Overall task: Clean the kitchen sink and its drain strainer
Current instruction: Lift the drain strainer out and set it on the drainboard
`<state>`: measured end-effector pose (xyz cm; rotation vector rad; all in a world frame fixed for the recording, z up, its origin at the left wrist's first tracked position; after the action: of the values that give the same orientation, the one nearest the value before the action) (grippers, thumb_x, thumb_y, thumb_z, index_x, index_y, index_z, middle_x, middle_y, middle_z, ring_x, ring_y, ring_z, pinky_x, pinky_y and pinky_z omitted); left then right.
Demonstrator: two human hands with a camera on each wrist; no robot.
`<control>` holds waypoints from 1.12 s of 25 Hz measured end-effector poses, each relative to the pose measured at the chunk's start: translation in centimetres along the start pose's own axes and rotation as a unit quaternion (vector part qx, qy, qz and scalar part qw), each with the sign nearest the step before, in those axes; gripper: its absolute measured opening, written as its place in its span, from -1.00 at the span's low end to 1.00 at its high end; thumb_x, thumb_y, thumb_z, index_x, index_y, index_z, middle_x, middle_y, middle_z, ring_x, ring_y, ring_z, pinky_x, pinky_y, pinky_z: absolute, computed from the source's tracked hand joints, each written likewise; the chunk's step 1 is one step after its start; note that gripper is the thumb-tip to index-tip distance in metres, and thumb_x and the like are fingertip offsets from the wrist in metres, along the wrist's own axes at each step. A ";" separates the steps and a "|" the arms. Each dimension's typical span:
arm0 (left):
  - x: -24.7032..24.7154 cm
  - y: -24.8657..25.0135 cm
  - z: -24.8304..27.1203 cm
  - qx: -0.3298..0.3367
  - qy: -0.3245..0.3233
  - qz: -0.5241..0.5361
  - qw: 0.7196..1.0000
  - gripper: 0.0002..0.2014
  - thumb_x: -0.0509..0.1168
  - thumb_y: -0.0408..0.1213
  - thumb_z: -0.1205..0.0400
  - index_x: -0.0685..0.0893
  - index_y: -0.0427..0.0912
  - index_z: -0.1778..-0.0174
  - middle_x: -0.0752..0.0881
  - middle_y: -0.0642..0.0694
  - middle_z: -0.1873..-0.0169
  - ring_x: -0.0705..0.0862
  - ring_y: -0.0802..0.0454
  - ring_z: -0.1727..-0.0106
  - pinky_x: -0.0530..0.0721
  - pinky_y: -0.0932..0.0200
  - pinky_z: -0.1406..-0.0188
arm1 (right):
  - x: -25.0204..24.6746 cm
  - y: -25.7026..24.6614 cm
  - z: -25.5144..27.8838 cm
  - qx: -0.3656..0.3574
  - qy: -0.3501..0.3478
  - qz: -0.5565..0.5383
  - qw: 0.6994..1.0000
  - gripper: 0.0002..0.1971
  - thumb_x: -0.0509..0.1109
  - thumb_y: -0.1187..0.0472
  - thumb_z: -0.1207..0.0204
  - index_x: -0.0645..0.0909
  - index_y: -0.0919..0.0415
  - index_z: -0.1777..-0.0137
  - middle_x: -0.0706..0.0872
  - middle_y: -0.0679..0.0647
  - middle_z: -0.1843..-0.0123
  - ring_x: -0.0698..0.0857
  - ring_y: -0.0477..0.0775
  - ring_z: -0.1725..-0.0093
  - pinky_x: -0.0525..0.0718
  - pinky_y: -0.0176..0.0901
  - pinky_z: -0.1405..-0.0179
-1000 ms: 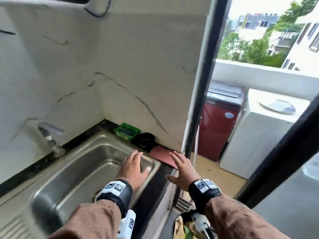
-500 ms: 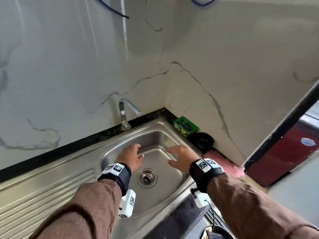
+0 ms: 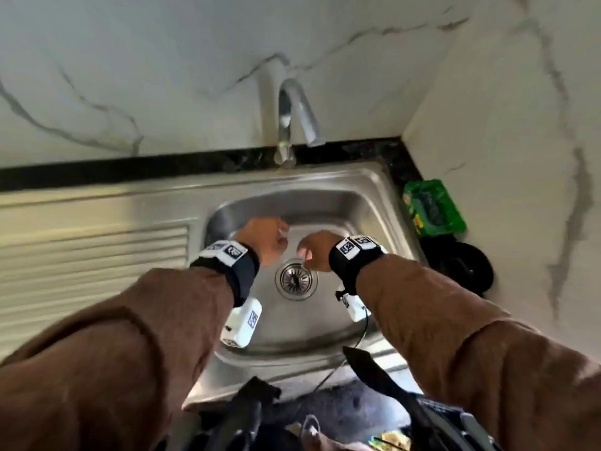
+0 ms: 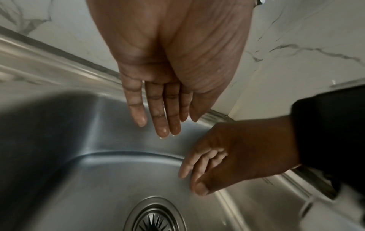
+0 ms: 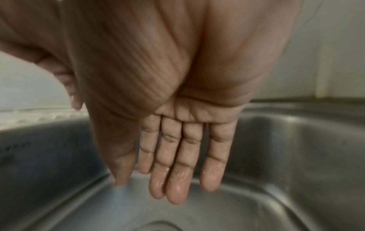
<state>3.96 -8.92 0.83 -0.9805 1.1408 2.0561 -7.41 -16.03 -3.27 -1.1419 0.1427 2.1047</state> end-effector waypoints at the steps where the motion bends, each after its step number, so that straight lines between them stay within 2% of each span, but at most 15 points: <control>1: 0.4 -0.2 -0.3 -0.012 -0.003 0.007 1.000 -0.66 0.21 -0.14 -0.63 0.64 0.04 -0.32 0.74 -0.02 -0.23 0.70 -0.09 -0.23 0.63 0.08 -0.30 | 1.2 0.1 -1.3 -0.005 -0.026 0.017 0.999 -0.64 0.46 0.12 -0.49 0.68 0.04 -0.30 0.75 0.04 -0.29 0.68 0.12 -0.32 0.60 -0.13 -0.31; 4: 1.3 -1.3 -1.1 -0.043 -0.016 0.035 0.998 -0.70 0.24 -0.14 -0.62 0.65 0.06 -0.27 0.78 -0.04 -0.12 0.73 -0.09 -0.14 0.67 0.07 -0.25 | 4.7 0.1 -5.3 -0.027 -0.081 0.047 0.995 -0.67 0.48 0.08 -0.43 0.73 0.03 -0.20 0.79 0.06 -0.21 0.74 0.17 -0.22 0.69 -0.09 -0.21; 6: 2.3 -2.5 -1.2 -0.071 -0.022 0.042 0.996 -0.71 0.24 -0.12 -0.63 0.65 0.08 -0.27 0.78 -0.02 -0.11 0.73 -0.08 -0.14 0.67 0.08 -0.25 | 7.8 0.3 -7.9 -0.034 -0.117 0.076 0.990 -0.71 0.45 0.06 -0.44 0.74 0.05 -0.16 0.80 0.09 -0.16 0.77 0.21 -0.17 0.73 0.02 -0.19; 8: 3.1 -3.5 -1.3 -0.099 -0.023 0.046 0.994 -0.72 0.24 -0.10 -0.64 0.65 0.08 -0.27 0.78 0.01 -0.09 0.73 -0.06 -0.14 0.66 0.11 -0.24 | 9.2 0.9 -9.6 -0.025 -0.110 0.084 0.990 -0.73 0.40 0.05 -0.45 0.71 0.07 -0.12 0.80 0.11 -0.14 0.78 0.23 -0.13 0.74 0.03 -0.14; 10: 3.8 -4.2 -1.1 -0.127 -0.025 0.060 0.990 -0.74 0.24 -0.09 -0.65 0.66 0.10 -0.25 0.77 0.04 -0.06 0.74 -0.04 -0.09 0.69 0.10 -0.20 | 9.7 1.7 -10.1 -0.002 -0.086 0.062 0.994 -0.72 0.38 0.06 -0.49 0.69 0.11 -0.16 0.79 0.15 -0.16 0.78 0.25 -0.12 0.73 -0.03 -0.09; 13: 5.1 -4.9 -1.1 -0.158 -0.037 0.089 0.983 -0.77 0.26 -0.08 -0.65 0.66 0.13 -0.21 0.75 0.09 -0.01 0.74 0.00 -0.01 0.74 0.09 -0.10 | 10.6 3.0 -10.7 0.025 -0.065 0.052 0.996 -0.67 0.40 0.02 -0.54 0.65 0.16 -0.22 0.76 0.19 -0.19 0.76 0.28 -0.15 0.70 0.00 -0.08; 19: 6.7 -4.6 -1.8 -0.153 -0.066 0.091 0.982 -0.77 0.25 -0.09 -0.62 0.65 0.18 -0.18 0.76 0.10 -0.01 0.75 -0.02 -0.01 0.74 0.08 -0.11 | 11.3 3.1 -11.2 0.029 -0.051 0.019 0.998 -0.68 0.43 0.04 -0.51 0.65 0.15 -0.20 0.76 0.16 -0.16 0.77 0.29 -0.11 0.71 0.00 -0.04; 21: 7.0 -4.5 -1.9 -0.150 -0.070 0.087 0.982 -0.76 0.24 -0.07 -0.61 0.65 0.20 -0.18 0.76 0.14 0.03 0.74 0.00 0.02 0.74 0.08 -0.11 | 11.4 2.9 -11.2 0.038 -0.039 -0.004 0.999 -0.73 0.38 0.09 -0.56 0.65 0.16 -0.20 0.76 0.17 -0.15 0.77 0.28 -0.10 0.72 -0.01 -0.05; 23: 7.0 -4.6 -1.9 -0.147 -0.070 0.080 0.983 -0.76 0.22 -0.07 -0.61 0.64 0.22 -0.18 0.76 0.16 0.05 0.74 0.02 0.04 0.74 0.09 -0.09 | 11.6 2.9 -11.2 0.043 -0.033 -0.018 0.998 -0.76 0.32 0.14 -0.59 0.65 0.20 -0.19 0.75 0.20 -0.17 0.77 0.29 -0.12 0.71 -0.02 -0.06; 28: 6.8 -4.4 -1.3 -0.134 -0.075 0.073 0.985 -0.73 0.19 -0.11 -0.63 0.64 0.21 -0.20 0.77 0.13 0.03 0.75 0.02 0.04 0.74 0.10 -0.08 | 10.5 2.6 -10.1 0.038 -0.013 -0.014 0.999 -0.73 0.36 0.18 -0.55 0.67 0.23 -0.20 0.74 0.26 -0.20 0.75 0.33 -0.16 0.69 -0.01 -0.08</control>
<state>3.97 -7.07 -7.18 -0.8678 0.8972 2.4031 -5.78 -16.36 -17.96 -1.0653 0.1915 2.0717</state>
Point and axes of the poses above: each hand's wrist, its own z-axis away from the middle knuckle, its own x-axis out of the palm, y = z × x, the point moved 7 cm from there along -z, towards the middle knuckle
